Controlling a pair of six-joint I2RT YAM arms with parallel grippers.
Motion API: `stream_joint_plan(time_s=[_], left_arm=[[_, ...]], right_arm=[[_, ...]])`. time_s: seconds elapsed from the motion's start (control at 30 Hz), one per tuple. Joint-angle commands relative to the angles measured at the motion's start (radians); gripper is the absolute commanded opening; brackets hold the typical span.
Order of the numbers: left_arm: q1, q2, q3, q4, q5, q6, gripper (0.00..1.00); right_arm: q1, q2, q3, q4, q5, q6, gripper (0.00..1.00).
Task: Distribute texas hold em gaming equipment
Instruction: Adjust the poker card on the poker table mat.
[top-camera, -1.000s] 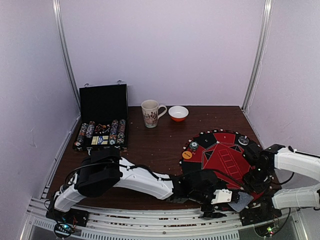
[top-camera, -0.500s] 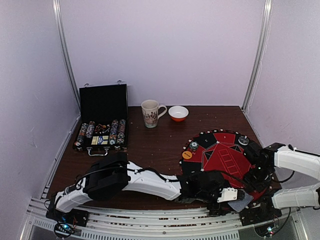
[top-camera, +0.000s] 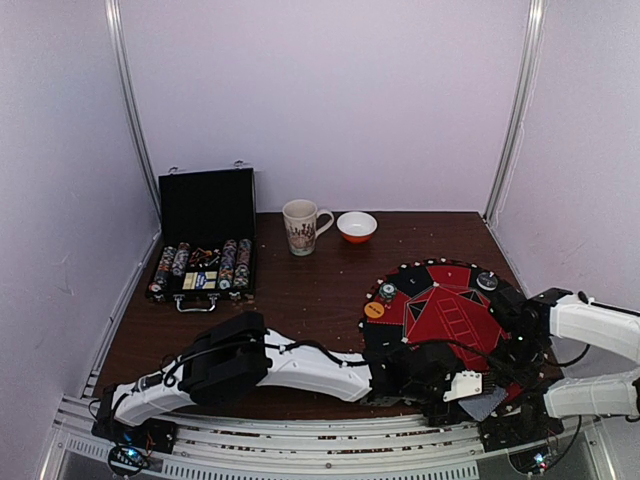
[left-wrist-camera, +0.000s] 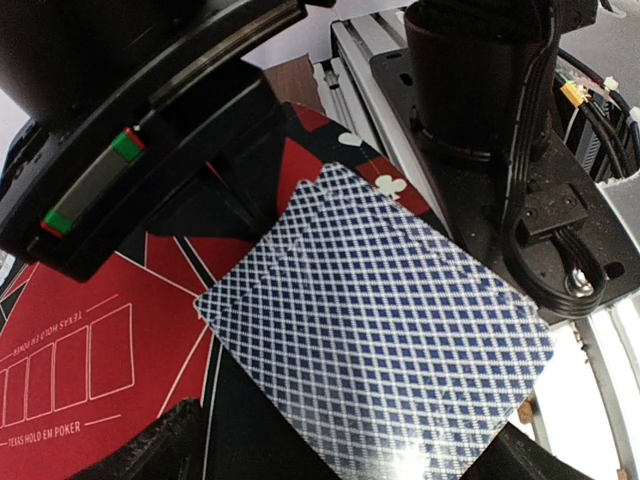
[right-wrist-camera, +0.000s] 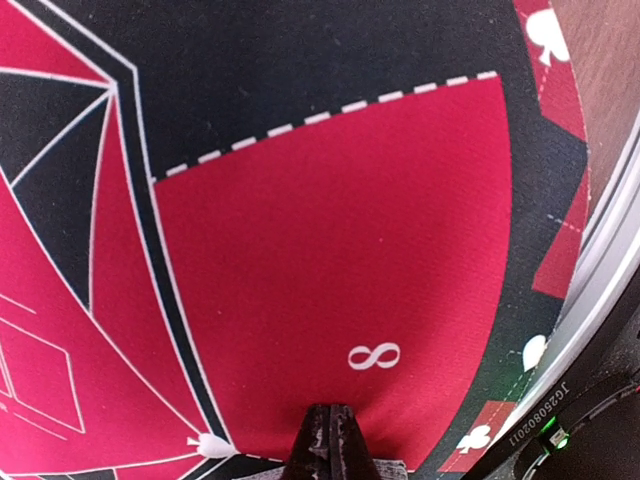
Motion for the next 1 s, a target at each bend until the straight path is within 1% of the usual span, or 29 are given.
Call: stream_joint_plan(time_s=[0.0,0.17,0.37,0.47,0.73,0.8,0.97], left_arm=[[-0.004,0.026,0.006,-0.006,-0.044,0.002,0.92],[-0.004,-0.005,-0.038,0.014,-0.074,0.026,0.92],[0.004,-0.051,-0.098,0.042,-0.118,0.045,0.92],[0.005,-0.06,-0.11,0.04,-0.124,0.046,0.92],[0.022,-0.144,-0.249,0.102,-0.193,0.017,0.92],[0.028,-0.159,-0.277,0.117,-0.184,0.012,0.92],[0.03,-0.164,-0.31,0.132,-0.135,0.015,0.92]], right_arm=[[0.007,0.001,-0.031,-0.006,-0.097,-0.031,0.0],[0.026,-0.031,-0.021,0.028,-0.161,0.006,0.0],[0.122,-0.04,-0.033,0.097,-0.211,0.098,0.0],[0.153,-0.019,-0.018,0.108,-0.206,0.109,0.0],[0.221,0.089,0.035,0.179,-0.213,0.108,0.0],[0.223,0.117,0.07,0.171,-0.196,0.085,0.0],[0.21,0.155,0.178,0.051,-0.064,0.015,0.0]])
